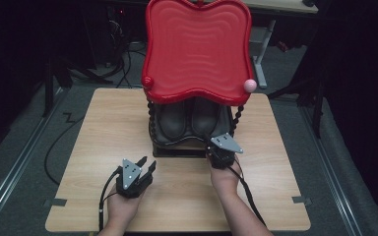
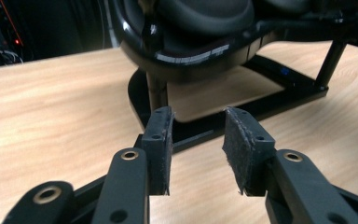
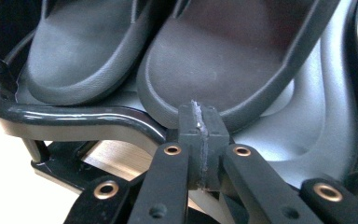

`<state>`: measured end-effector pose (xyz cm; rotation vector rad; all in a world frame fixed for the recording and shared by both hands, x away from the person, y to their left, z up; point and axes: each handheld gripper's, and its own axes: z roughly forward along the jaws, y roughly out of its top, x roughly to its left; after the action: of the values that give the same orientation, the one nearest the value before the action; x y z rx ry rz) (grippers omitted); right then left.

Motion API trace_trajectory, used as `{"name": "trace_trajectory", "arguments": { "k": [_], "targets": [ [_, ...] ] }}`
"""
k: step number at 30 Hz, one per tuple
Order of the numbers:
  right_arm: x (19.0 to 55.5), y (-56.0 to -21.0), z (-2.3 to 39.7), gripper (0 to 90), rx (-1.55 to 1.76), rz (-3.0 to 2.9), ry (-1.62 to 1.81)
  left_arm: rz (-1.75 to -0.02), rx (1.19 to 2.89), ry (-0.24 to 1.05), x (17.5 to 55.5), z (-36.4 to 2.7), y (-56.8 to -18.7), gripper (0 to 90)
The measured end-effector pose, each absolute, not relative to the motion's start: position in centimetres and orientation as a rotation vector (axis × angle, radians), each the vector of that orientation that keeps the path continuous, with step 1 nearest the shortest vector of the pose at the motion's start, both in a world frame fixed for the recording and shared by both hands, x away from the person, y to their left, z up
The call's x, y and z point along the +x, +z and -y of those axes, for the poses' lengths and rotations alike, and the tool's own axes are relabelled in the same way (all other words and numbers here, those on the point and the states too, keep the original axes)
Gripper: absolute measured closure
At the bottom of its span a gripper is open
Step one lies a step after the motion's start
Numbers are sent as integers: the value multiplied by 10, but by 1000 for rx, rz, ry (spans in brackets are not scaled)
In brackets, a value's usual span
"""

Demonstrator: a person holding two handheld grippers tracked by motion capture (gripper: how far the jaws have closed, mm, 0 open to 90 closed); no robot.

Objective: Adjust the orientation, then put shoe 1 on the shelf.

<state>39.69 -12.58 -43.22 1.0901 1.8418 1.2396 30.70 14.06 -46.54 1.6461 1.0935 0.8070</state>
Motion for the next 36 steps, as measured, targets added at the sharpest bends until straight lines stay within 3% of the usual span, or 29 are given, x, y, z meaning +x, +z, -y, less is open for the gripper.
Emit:
{"name": "trace_trajectory", "arguments": {
  "k": [6, 11, 14, 22, 29, 36],
  "targets": [
    [392, -427, 134, 870, 1074, -1815, 1263, -1055, 1628, 860, 326, -120, -446, 629],
    [396, -419, 117, 728, 1042, -1825, 1328, -1071, 1607, 946, 349, -101, -428, 630],
    [400, -420, 101, 696, 1027, -1837, 1326, -1096, 1607, 959, 363, -90, -426, 621],
    [409, -425, 109, 732, 1060, -1837, 1287, -1170, 1534, 896, 380, -84, -434, 536],
    [395, -421, 138, 694, 1075, -1782, 1342, -1164, 1487, 819, 383, -84, -435, 562],
    [401, -430, 159, 694, 1159, -1764, 1279, -1155, 1483, 837, 378, -80, -433, 543]
  ]
}}
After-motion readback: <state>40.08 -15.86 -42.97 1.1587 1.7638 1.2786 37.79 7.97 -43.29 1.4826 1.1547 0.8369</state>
